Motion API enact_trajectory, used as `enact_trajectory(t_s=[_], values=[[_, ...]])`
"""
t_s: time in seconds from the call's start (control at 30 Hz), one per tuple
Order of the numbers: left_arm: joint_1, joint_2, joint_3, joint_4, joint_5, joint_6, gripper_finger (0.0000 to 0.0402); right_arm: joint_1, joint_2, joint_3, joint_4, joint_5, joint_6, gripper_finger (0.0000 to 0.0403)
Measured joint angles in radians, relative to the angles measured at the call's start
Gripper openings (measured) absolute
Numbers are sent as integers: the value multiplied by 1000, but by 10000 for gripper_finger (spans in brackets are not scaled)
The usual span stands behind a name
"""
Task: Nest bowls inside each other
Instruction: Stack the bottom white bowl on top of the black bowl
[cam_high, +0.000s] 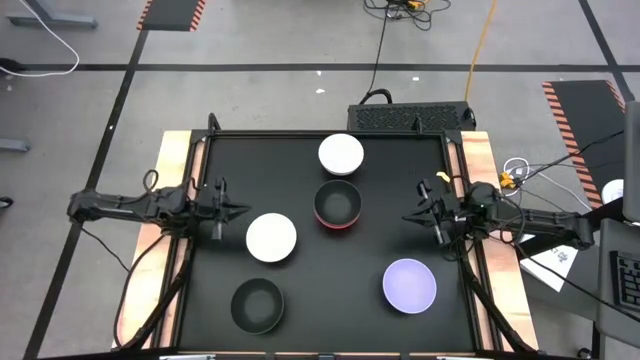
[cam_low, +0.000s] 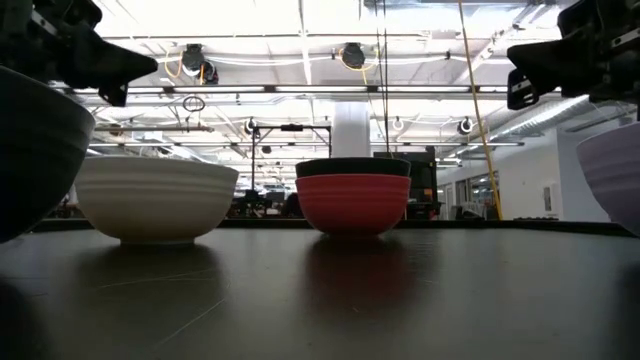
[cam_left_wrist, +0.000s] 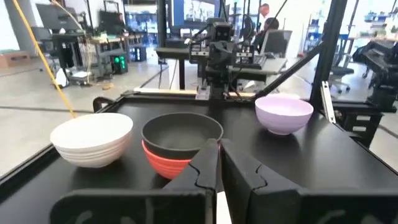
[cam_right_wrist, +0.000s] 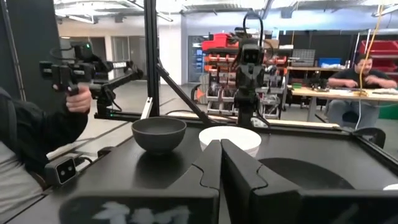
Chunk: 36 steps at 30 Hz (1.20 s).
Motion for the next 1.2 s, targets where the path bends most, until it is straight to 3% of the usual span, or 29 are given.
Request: enact_trajectory(t_s=[0.17, 0.47, 0.6, 0.77, 0.93, 1.07, 1.2], values=[[0, 86, 110, -97, 0, -17, 22, 0, 1, 0, -20, 0, 1, 0], [0, 320, 217, -128, 2, -59, 34, 0, 0, 0, -46, 0, -1, 0], [0, 415, 240, -128, 2, -92, 92, 0, 0, 0, -45, 0, 2, 0], [0, 497, 273, -151, 12, -127, 198, 0, 0, 0, -63, 0, 2, 0], [5, 559, 328, -275, 19, -174, 285, 0, 0, 0, -69, 0, 2, 0], [36, 604, 384, -374, 20, -212, 321, 0, 0, 0, -69, 0, 2, 0], [84, 655, 421, -460, 29, -225, 325, 0, 0, 0, -69, 0, 2, 0]])
